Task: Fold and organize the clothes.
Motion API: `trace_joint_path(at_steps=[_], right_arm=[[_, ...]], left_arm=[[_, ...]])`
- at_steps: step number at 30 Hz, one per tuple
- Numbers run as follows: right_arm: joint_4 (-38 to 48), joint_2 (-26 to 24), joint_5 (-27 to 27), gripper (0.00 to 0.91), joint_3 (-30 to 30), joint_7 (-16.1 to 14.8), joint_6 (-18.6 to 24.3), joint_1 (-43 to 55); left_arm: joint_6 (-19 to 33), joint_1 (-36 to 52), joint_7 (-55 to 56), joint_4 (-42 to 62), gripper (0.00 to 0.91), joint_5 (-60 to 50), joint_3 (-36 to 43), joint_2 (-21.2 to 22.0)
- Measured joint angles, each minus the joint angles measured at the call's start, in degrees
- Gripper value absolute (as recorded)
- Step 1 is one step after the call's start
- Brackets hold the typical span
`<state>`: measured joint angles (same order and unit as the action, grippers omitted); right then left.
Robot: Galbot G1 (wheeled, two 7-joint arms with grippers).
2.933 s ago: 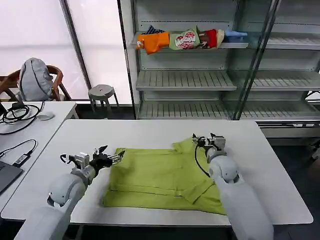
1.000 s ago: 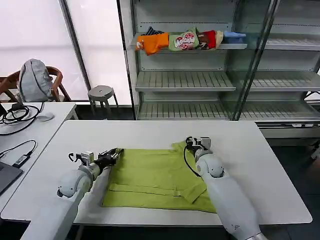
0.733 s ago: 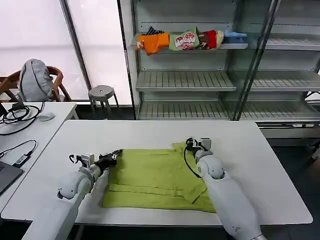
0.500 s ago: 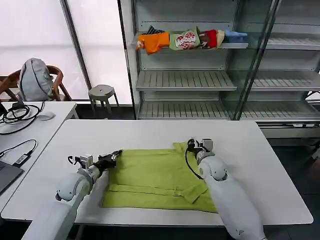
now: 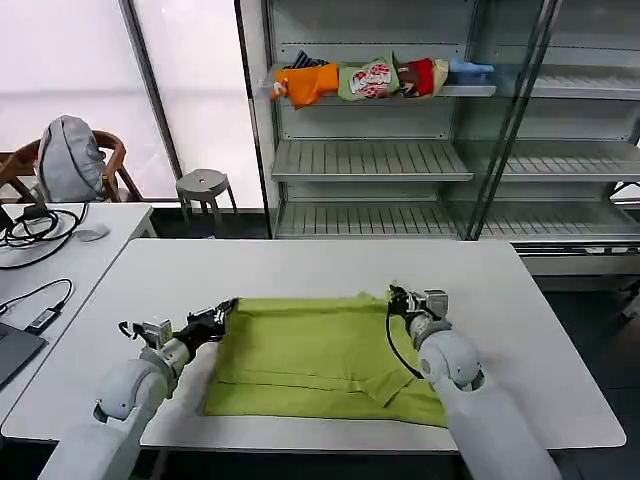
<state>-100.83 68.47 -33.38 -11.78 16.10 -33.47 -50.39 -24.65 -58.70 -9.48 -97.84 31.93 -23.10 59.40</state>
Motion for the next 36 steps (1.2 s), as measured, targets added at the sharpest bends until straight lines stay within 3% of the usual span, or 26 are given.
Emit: trace_joint_path(at_steps=[12,36], right_arm=[[-9.3,-2.9,0.0,0.000,-2.4,0.1,0.2,-8.1],[-15.0,-3.8,2.6,0.000,-5.3,-0.9,0.3,-16.6]], left_arm=[[1.6,-8.0,-0.2,-6.4,0.020,0.1,-4.1,0.4],[2.2,-16.6,-1.2,-11.3,0.020,-2.1,-6.2,1.9]])
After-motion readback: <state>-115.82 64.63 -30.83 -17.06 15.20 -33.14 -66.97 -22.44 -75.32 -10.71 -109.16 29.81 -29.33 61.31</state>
